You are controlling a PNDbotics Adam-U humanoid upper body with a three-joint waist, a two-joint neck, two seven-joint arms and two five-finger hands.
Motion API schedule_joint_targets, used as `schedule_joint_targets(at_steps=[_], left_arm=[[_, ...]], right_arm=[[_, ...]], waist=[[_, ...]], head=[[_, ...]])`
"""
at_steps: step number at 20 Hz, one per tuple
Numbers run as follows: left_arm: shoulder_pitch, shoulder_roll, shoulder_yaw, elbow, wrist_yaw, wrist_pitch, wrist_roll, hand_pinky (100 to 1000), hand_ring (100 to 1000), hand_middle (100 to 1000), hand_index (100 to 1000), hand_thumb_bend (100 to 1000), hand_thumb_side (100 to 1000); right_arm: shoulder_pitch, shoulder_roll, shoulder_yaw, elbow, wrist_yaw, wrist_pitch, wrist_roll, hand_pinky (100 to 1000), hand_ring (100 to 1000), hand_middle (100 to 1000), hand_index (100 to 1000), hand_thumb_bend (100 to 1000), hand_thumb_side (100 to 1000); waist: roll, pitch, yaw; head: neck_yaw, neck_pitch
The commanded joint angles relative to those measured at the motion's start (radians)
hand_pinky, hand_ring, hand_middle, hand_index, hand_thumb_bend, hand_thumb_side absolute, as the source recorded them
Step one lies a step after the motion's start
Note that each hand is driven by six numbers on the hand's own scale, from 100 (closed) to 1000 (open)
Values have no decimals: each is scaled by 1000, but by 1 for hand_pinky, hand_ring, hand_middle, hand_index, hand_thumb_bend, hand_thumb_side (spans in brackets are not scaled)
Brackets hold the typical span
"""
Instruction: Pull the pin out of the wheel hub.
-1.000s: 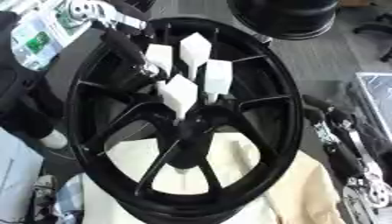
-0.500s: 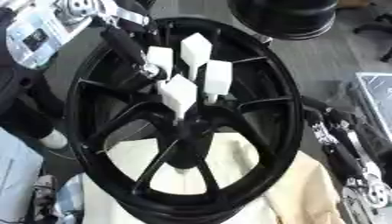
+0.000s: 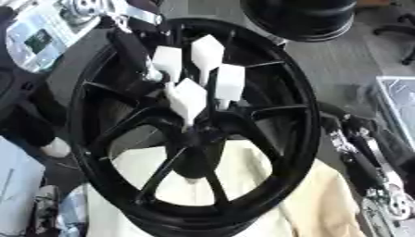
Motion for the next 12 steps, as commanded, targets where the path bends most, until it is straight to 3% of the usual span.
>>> schedule_joint_targets(at_steps=[1,7,8,12], left_arm=[[-25,19,16,-17,6,14,-1,767,750,708,745,280,266],[-28,19,30,-33,16,49,-1,745,715,656,697,181,186],[-29,20,30,-37,18,56,-1,729,691,627,668,181,186],[-31,27,53,-68,40,92,-1,704,654,581,594,100,111]], right_arm=[[1,0,0,-12,10,3,-1,1000,850,906,827,100,544],[1,2,5,-12,18,7,3,1000,851,906,827,100,547],[1,2,5,-12,19,9,3,1000,850,906,827,100,519],[2,5,5,-12,21,13,2,1000,850,906,827,100,548]], waist=[[0,-13,-2],[-1,-12,-2],[-1,-12,-2],[-2,-12,-2]], head=[[1,1],[0,1],[0,1],[-1,2]])
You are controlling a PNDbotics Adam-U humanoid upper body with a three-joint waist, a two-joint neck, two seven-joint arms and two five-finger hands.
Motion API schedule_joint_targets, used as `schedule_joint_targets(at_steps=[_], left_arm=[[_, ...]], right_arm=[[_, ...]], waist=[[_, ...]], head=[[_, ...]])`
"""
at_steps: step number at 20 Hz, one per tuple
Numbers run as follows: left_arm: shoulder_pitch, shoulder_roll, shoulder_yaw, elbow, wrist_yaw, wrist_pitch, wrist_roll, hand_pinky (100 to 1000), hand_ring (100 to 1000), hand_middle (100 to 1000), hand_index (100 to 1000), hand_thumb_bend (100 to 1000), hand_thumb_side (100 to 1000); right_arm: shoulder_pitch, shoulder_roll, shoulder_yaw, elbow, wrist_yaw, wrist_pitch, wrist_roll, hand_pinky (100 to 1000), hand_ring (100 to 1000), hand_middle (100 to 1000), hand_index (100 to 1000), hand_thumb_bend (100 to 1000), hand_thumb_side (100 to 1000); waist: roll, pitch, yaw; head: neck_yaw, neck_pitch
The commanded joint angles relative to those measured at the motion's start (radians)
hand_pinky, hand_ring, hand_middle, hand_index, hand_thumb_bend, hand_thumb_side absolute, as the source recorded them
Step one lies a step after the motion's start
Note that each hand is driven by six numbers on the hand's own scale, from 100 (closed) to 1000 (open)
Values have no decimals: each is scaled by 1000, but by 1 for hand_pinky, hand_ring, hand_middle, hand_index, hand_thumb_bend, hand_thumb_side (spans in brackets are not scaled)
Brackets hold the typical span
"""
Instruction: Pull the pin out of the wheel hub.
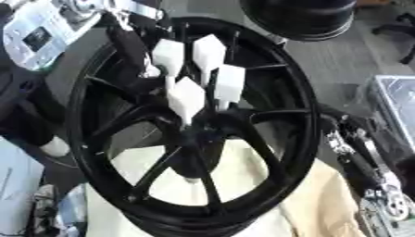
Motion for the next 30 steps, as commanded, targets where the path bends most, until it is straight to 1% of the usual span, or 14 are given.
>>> schedule_joint_targets(at_steps=[1,4,8,20,21,22,23,24,25,26,28,29,30], left_arm=[[-31,30,34,-40,19,41,-5,700,648,574,580,100,112],[-32,36,40,-65,31,65,-5,699,646,572,574,100,113],[-33,39,38,-78,38,80,-5,699,646,572,574,100,113],[-33,40,36,-84,41,87,-5,699,646,572,574,100,113],[-35,42,38,-86,41,88,-4,676,608,520,476,100,141],[-39,55,51,-99,44,94,1,676,608,520,476,100,141],[-36,74,69,-113,48,99,3,664,601,510,463,100,170],[-23,94,90,-109,42,109,10,664,601,510,463,100,170],[-5,116,112,-96,33,121,21,660,598,504,458,100,188],[16,139,135,-77,21,135,33,660,598,504,458,100,188],[63,188,184,-44,-8,164,63,660,598,504,458,100,188],[89,214,210,-51,-24,180,78,660,598,504,458,100,188],[114,240,235,-65,-39,196,94,648,593,497,450,100,223]], right_arm=[[2,-2,2,-12,6,4,-1,1000,850,906,827,100,547],[3,-2,2,-12,6,2,-1,1000,850,906,827,100,547],[3,-2,2,-12,6,2,-1,1000,850,906,827,100,547],[3,-2,2,-12,6,2,-2,1000,850,906,827,100,547],[4,-1,1,-12,7,2,-2,1000,851,907,828,100,544],[5,2,-1,-12,7,-1,-4,1000,851,907,828,100,544],[8,6,-4,-12,8,-4,-6,1000,851,907,828,100,534],[18,18,-17,-12,13,-13,-14,1000,851,907,828,100,534],[26,30,-33,-12,20,-23,-25,1000,851,907,828,100,534],[31,37,-45,-12,27,-31,-37,1000,851,907,828,100,534],[37,45,-55,-12,39,-39,-55,1000,851,907,828,100,534],[37,46,-55,-12,44,-41,-60,1000,851,907,828,100,534],[36,46,-53,-12,47,-41,-62,1000,852,908,828,100,534]], waist=[[1,-15,-1],[1,-15,-1],[1,-15,0],[1,-15,0],[0,-15,1],[-2,-16,6],[0,-15,10],[3,-16,22],[2,-17,40],[-1,-17,61],[-9,-19,105],[-10,-19,112],[-12,-18,113]], head=[[-2,2],[-3,2],[-3,2],[-3,2],[-7,3],[-14,6],[-41,5],[-80,5],[-105,4],[-124,2],[-146,1],[-147,0],[-145,-1]])
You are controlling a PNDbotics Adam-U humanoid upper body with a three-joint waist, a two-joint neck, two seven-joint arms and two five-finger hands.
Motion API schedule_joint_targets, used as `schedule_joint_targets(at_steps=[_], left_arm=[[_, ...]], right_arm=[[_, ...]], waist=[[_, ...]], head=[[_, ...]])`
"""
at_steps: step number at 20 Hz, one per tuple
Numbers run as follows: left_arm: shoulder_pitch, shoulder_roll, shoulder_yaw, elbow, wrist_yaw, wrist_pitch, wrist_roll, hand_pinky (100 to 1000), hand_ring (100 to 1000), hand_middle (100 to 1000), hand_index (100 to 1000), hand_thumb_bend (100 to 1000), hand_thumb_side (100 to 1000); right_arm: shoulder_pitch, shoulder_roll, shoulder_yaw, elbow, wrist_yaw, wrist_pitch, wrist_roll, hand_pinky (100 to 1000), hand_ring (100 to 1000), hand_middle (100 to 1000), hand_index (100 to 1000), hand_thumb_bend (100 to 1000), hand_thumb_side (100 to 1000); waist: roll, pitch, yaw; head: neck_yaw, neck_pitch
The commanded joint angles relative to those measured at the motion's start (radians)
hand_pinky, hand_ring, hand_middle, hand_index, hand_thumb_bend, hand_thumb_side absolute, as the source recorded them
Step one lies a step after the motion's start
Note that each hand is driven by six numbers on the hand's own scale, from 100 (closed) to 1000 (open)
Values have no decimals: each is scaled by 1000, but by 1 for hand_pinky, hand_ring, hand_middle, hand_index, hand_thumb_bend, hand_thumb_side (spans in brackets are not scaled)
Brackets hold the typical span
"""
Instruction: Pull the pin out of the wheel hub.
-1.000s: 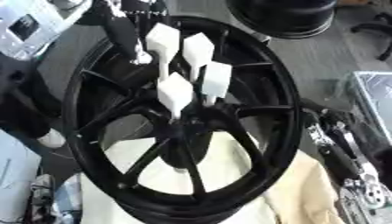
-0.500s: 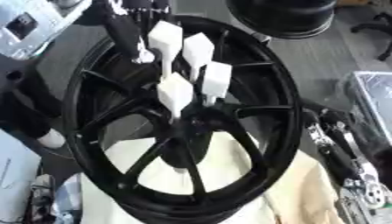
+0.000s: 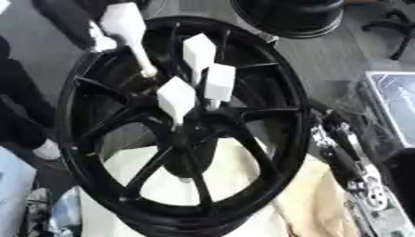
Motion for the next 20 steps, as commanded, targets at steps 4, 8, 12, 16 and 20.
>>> schedule_joint_targets(at_steps=[4,8,12,16,20], left_arm=[[107,173,168,-61,-92,114,74,651,595,500,456,100,196],[206,273,267,-114,-83,166,135,643,591,487,449,100,227],[306,373,367,-148,-25,138,196,643,591,487,450,100,221],[403,469,464,-140,35,81,256,648,595,493,460,100,208],[486,511,545,-127,97,34,290,647,594,492,459,100,208]], right_arm=[[-1,6,18,-6,27,-7,-7,1000,851,907,828,100,532],[-4,2,25,-6,28,-12,-4,1000,852,907,828,100,531],[-11,-6,35,-6,22,-14,5,1000,852,906,828,100,531],[-18,-14,43,-6,14,-15,16,1000,852,906,828,100,531],[-20,-15,49,-6,12,-15,26,1000,851,906,828,100,532]], waist=[[2,-13,-4],[3,-7,-24],[5,-3,-48],[6,2,-72],[5,4,-88]], head=[[-4,-10],[15,-18],[41,-27],[66,-37],[80,-40]])
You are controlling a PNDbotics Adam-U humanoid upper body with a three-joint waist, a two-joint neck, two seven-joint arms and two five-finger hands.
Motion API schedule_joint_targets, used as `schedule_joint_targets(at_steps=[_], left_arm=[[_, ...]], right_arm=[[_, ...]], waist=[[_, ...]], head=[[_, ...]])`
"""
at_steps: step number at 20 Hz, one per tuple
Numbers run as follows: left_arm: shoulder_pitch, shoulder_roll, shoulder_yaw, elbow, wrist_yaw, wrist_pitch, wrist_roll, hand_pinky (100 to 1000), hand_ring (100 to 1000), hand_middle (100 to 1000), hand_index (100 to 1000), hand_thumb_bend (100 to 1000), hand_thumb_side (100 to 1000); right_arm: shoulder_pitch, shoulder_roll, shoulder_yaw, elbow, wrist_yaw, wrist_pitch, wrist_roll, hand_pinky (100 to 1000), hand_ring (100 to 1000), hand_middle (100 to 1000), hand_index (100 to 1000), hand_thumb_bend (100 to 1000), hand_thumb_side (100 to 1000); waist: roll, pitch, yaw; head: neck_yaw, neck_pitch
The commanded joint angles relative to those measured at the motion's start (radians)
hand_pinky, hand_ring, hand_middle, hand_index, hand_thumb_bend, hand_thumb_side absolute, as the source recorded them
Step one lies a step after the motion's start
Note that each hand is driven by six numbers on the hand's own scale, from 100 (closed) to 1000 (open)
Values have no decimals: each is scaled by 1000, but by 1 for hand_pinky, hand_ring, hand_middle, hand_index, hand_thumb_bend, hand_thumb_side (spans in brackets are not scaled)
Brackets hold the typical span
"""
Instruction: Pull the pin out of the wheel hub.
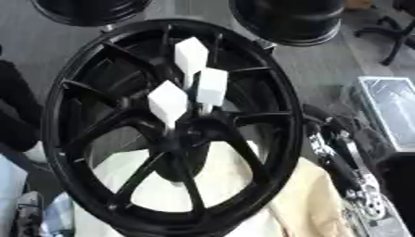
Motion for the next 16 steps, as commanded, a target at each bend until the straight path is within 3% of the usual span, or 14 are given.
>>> schedule_joint_targets(at_steps=[1,12,13,14,15,16], left_arm=[[13,69,61,-1,51,-28,23,647,594,491,458,100,204],[45,78,49,30,136,-36,53,663,610,516,477,100,211],[47,77,46,30,138,-38,49,695,651,577,536,100,198],[49,74,43,29,144,-43,41,735,723,686,671,100,190],[51,72,39,27,153,-50,30,779,814,816,839,100,531],[52,72,39,25,163,-59,16,794,846,848,881,100,671]], right_arm=[[-2,-21,2,-11,-5,-2,9,1000,851,906,828,100,533],[-6,-21,5,-11,-3,7,15,1000,852,907,828,100,534],[-6,-20,5,-11,-3,7,15,1000,852,907,828,100,534],[-5,-20,5,-11,-2,8,15,1000,853,907,828,100,534],[-5,-20,6,-11,-2,8,16,1000,853,907,828,100,534],[-4,-21,6,-11,-2,8,17,1000,853,907,829,100,534]], waist=[[7,-10,-3],[7,-7,-9],[6,-8,-10],[6,-8,-10],[6,-8,-10],[6,-8,-10]], head=[[9,-15],[15,-14],[15,-14],[15,-14],[16,-13],[16,-13]])
